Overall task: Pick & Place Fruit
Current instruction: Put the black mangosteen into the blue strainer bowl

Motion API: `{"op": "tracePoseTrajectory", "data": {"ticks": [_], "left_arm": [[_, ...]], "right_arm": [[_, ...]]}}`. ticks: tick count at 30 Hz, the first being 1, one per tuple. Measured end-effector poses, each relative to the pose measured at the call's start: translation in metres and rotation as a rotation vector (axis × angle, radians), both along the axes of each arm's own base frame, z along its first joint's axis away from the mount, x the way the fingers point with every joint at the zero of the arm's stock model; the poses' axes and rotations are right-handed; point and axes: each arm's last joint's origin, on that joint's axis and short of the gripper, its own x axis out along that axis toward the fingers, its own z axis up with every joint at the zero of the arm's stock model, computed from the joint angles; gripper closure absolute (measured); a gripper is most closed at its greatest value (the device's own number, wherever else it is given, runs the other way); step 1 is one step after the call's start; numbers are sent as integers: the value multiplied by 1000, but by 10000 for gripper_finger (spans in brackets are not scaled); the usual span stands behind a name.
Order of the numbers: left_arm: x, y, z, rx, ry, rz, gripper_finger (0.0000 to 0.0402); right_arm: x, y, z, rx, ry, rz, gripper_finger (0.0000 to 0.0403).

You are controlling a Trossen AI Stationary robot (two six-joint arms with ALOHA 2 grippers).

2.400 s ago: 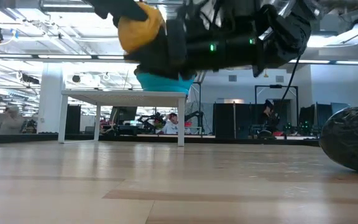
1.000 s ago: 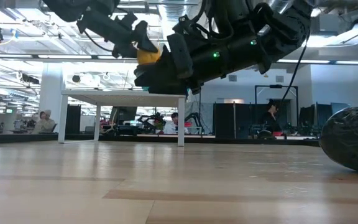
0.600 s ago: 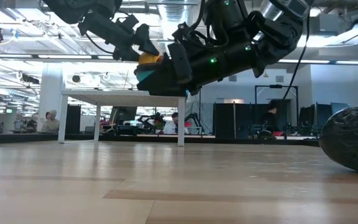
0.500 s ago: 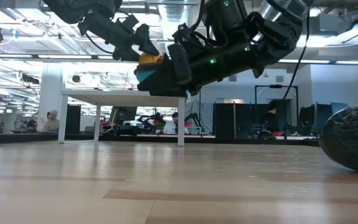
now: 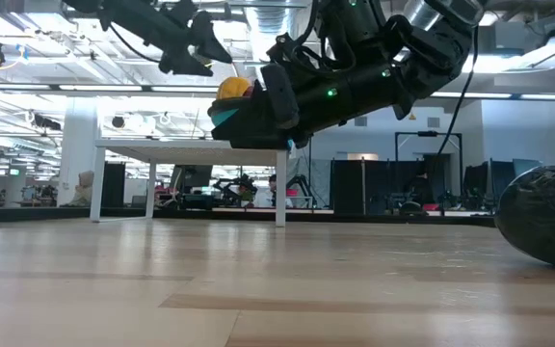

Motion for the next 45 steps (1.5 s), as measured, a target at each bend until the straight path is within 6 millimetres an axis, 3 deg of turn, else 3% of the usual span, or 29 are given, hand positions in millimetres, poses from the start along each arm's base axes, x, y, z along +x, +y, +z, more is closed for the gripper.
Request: {"op": "tracePoseTrajectory", "data": {"ticks": [9,15,23,28,35,38,42,45], "left_arm": [[0,-20,4,-11,18,-67,33],[9,-64,1,-9,27,-263,48],[21,-134,-57,-7,102,-583,74],[22,-163,-95,-41,26,-696,86],[23,-176,-135,-144,-17,-713,92],[28,-178,-149,-186,34,-693,92],[38,-179,-163,-205,41,-685,92],[44,-180,-172,-216,33,-682,92]], "right_arm": [[-5,2,-1,-8,80,1,85],[-22,5,18,-37,230,-10,85],[-58,28,39,-151,459,37,85],[-83,45,46,-156,597,83,85],[-113,85,58,0,675,274,85],[-121,104,54,97,729,363,85],[-132,120,46,137,818,339,85],[-143,120,38,141,921,252,85]]}}
